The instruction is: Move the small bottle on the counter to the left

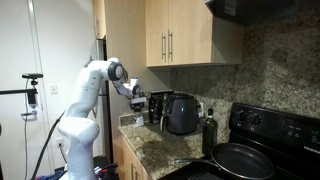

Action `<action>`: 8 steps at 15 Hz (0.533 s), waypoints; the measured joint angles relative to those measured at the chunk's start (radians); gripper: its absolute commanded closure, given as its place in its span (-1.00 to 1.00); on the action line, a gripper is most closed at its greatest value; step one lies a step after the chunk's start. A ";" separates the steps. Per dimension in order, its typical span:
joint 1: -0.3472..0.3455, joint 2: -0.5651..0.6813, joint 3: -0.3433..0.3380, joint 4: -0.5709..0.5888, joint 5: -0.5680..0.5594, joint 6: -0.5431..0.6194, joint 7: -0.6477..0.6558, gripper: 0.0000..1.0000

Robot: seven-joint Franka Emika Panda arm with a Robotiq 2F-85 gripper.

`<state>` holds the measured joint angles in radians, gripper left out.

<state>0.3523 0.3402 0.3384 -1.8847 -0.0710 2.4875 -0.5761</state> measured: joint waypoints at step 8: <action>-0.010 -0.027 0.006 0.013 -0.027 0.034 0.028 -1.00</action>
<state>0.3425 0.3132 0.3446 -1.8715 -0.0980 2.5216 -0.5477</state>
